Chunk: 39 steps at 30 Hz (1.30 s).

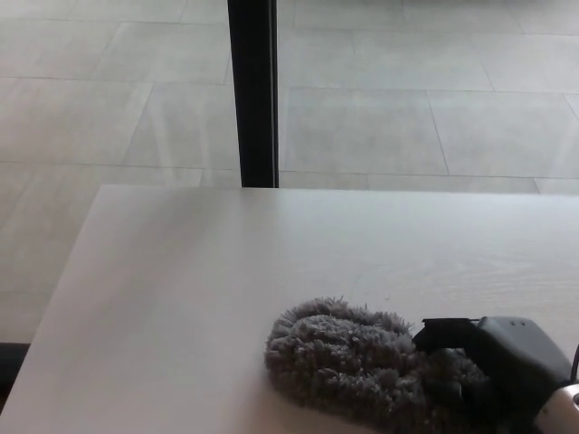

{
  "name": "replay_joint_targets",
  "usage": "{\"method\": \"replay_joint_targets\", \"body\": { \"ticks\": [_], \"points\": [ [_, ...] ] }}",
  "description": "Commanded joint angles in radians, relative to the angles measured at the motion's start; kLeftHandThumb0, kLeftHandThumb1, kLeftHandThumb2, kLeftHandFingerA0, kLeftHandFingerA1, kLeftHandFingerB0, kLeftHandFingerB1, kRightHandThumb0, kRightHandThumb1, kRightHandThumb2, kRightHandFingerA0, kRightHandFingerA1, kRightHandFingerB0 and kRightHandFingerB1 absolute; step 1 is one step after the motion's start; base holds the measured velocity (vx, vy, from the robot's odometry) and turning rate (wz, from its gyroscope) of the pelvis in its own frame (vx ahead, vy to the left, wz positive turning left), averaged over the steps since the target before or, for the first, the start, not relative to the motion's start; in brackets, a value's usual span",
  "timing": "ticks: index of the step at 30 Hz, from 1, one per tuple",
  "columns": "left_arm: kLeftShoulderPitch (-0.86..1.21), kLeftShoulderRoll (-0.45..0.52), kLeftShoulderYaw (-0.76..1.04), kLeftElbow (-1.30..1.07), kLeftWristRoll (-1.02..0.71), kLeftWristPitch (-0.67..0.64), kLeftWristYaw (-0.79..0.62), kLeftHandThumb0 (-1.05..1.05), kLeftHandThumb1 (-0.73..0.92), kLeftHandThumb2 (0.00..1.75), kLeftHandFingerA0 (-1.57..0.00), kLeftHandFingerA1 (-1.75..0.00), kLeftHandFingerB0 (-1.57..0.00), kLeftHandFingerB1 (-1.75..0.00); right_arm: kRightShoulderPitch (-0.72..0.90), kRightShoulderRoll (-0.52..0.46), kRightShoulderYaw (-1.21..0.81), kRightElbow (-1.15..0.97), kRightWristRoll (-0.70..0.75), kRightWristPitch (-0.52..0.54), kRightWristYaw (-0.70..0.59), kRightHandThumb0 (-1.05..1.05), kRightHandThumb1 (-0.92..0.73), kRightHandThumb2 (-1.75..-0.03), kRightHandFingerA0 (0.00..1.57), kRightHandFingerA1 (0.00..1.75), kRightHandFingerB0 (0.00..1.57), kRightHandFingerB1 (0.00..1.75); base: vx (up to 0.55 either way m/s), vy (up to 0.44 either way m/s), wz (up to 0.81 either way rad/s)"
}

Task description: The robot uses its right hand to pick up the duster kept in the middle of the desk and use it to wipe the desk by swiping its surface twice

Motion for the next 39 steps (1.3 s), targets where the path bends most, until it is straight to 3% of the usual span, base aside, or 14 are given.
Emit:
{"method": "replay_joint_targets", "body": {
  "ticks": [1, 9, 11, 16, 22, 23, 26, 29, 30, 31, 32, 36, 37, 39],
  "points": [
    [-0.004, 0.008, -0.007, -0.001, -0.010, -0.027, 0.001, -0.66, 0.76, 0.63, -0.40, -0.57, -0.44, -0.42, -0.005, 0.006, 0.011, 0.094, -0.062, -0.092, -0.132, -0.17, -0.62, -1.14, 0.87, 1.53, 0.97, 1.05, 0.00, 0.000, 0.00],
    [-0.022, 0.004, 0.001, -0.004, -0.023, -0.018, -0.006, -0.62, 0.76, 0.63, -0.40, -0.58, -0.44, -0.43, -0.010, -0.032, 0.083, 0.128, -0.209, -0.112, -0.328, -0.17, -0.53, -1.13, 0.93, 1.46, 0.98, 1.11, 0.00, 0.000, 0.00],
    [-0.024, 0.006, -0.004, -0.007, -0.017, -0.026, -0.007, -0.64, 0.77, 0.63, -0.41, -0.56, -0.45, -0.42, -0.004, -0.026, 0.130, 0.161, -0.326, -0.114, -0.624, -0.10, -0.47, -1.13, 0.81, 1.74, 0.72, 1.63, 0.00, 0.000, 0.00],
    [-0.029, 0.012, 0.004, -0.013, -0.028, -0.027, -0.034, -0.64, 0.76, 0.63, -0.38, -0.60, -0.43, -0.44, 0.000, -0.024, 0.176, 0.134, -0.405, -0.036, -0.752, -0.16, -0.49, -1.20, 0.95, 1.75, 0.67, 1.75, 0.00, 0.000, 0.00],
    [-0.037, 0.013, -0.001, -0.009, -0.021, -0.026, -0.023, -0.68, 0.74, 0.62, -0.40, -0.57, -0.43, -0.42, -0.036, -0.038, 0.291, 0.091, -0.528, -0.009, -0.795, -0.20, -0.46, -1.03, 1.00, 1.75, 0.70, 1.56, 0.00, 0.000, 0.00],
    [-0.036, 0.013, -0.001, -0.011, -0.022, -0.027, -0.031, -0.67, 0.75, 0.63, -0.38, -0.58, -0.41, -0.43, -0.047, -0.037, 0.318, 0.094, -0.550, -0.004, -0.807, -0.33, -0.39, -0.98, 1.00, 1.70, 0.89, 1.26, 0.00, 0.000, 0.00],
    [-0.037, 0.013, 0.000, -0.015, -0.025, -0.026, -0.041, -0.67, 0.74, 0.62, -0.39, -0.58, -0.43, -0.42, -0.075, -0.042, 0.408, 0.091, -0.616, 0.010, -0.748, -0.26, -0.41, -1.13, 0.98, 1.75, 0.72, 1.45, 0.00, 0.000, 0.00],
    [-0.041, 0.014, -0.009, -0.028, -0.017, -0.035, -0.032, -0.68, 0.74, 0.63, -0.41, -0.59, -0.42, -0.43, -0.100, -0.035, 0.466, 0.116, -0.649, 0.033, -0.752, -0.31, -0.45, -1.02, 1.05, 1.74, 0.88, 1.15, 0.00, 0.000, 0.00],
    [-0.044, 0.014, -0.007, -0.030, -0.020, -0.038, -0.039, -0.68, 0.74, 0.63, -0.41, -0.59, -0.43, -0.43, -0.107, -0.029, 0.473, 0.139, -0.643, 0.036, -0.762, -0.36, -0.45, -1.08, 1.31, 1.40, 0.91, 1.10, 0.00, 0.000, 0.00],
    [-0.045, 0.014, -0.007, -0.031, -0.019, -0.040, -0.038, -0.68, 0.74, 0.63, -0.41, -0.60, -0.43, -0.43, -0.114, -0.027, 0.483, 0.159, -0.638, 0.030, -0.769, -0.29, -0.47, -1.03, 1.04, 1.73, 0.86, 1.15, 0.00, 0.000, 0.00],
    [-0.046, 0.014, -0.007, -0.031, -0.019, -0.039, -0.039, -0.69, 0.74, 0.63, -0.39, -0.60, -0.42, -0.43, -0.123, -0.030, 0.495, 0.173, -0.636, 0.016, -0.768, -0.35, -0.47, -1.08, 1.28, 1.35, 0.86, 0.98, 0.00, 0.000, 0.00],
    [-0.052, 0.014, 0.001, -0.028, -0.029, -0.029, -0.046, -0.70, 0.72, 0.62, -0.39, -0.58, -0.44, -0.42, -0.144, -0.066, 0.536, 0.185, -0.632, -0.013, -0.711, -0.37, -0.51, -1.08, 1.22, 1.32, 0.88, 1.04, 0.00, 0.000, 0.00],
    [-0.052, 0.013, -0.004, -0.030, -0.022, -0.038, -0.041, -0.69, 0.73, 0.62, -0.40, -0.58, -0.44, -0.42, -0.151, -0.073, 0.549, 0.192, -0.643, 0.001, -0.710, -0.32, -0.49, -0.95, 1.17, 1.66, 0.88, 1.25, 0.00, 0.000, 0.00],
    [-0.052, 0.012, -0.007, -0.031, -0.018, -0.046, -0.043, -0.69, 0.73, 0.63, -0.41, -0.58, -0.43, -0.42, -0.162, -0.077, 0.573, 0.217, -0.654, 0.015, -0.761, -0.35, -0.47, -0.92, 1.18, 1.59, 0.94, 1.15, 0.00, 0.000, 0.00]
  ]
}}
